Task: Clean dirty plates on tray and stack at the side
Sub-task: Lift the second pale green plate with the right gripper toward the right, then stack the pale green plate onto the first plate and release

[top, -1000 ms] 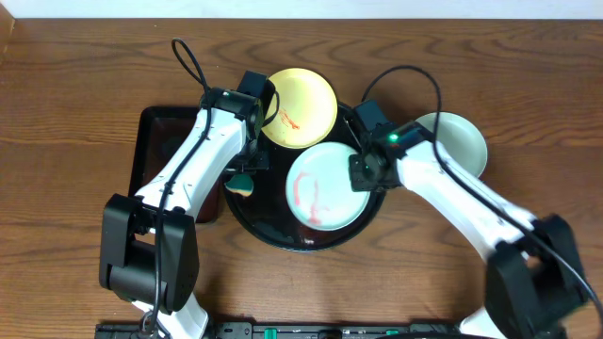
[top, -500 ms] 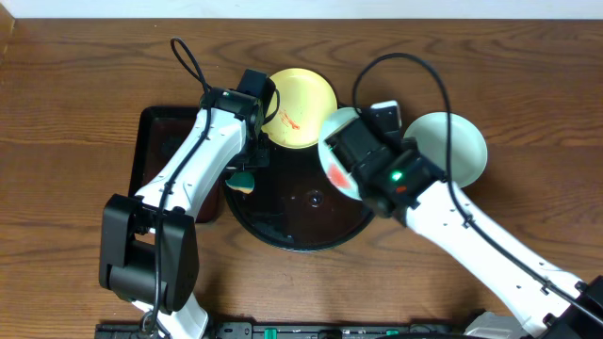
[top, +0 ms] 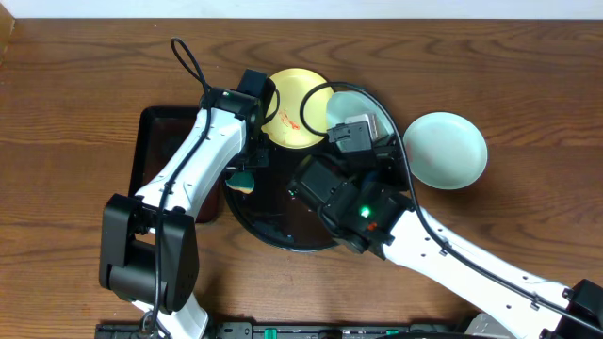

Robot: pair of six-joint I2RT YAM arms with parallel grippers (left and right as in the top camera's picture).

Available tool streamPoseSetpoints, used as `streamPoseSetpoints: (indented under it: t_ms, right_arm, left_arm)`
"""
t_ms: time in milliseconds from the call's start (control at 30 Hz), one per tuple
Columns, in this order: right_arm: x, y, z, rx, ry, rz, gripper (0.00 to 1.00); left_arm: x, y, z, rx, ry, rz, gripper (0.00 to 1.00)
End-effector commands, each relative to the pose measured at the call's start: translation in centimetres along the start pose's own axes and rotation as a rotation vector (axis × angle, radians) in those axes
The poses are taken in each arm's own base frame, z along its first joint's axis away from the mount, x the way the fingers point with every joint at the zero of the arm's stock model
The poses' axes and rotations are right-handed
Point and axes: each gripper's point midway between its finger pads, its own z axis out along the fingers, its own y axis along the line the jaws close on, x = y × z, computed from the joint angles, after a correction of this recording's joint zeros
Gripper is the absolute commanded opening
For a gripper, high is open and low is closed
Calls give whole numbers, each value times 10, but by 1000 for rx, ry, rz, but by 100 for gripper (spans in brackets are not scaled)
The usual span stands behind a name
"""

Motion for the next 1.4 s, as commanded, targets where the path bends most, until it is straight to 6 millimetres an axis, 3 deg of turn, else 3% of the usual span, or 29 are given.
streamPoseSetpoints:
  t_ms: [0, 367, 667, 867, 1000, 1100, 1200, 1367]
  right_arm:
    - [-18, -24, -8, 96, -69, 41, 1]
    - [-13, -21, -2, 71, -41, 88, 1]
    - [46, 27, 47, -351, 379, 210, 1]
    - [59, 40, 68, -649, 531, 313, 1]
    - [67, 26, 88, -750, 602, 448, 1]
    - [80, 2, 108, -729, 652, 546, 1]
    - [108, -32, 135, -627, 715, 635, 1]
    - [151, -62, 162, -495, 794, 706, 1]
  left_arm:
    - [-4, -1, -8, 14, -20, -11, 7]
    - [-4, -1, -8, 14, -20, -10, 7]
    - [-4, -1, -8, 14, -20, -10, 7]
    - [-4, -1, -8, 14, -22, -10, 7]
    - [-4, -1, -8, 14, -21, -10, 7]
    - [-4, -1, -8, 15, -21, -10, 7]
    - [-5, -1, -8, 15, -24, -11, 7]
    - [-5, -1, -8, 16, -24, -11, 7]
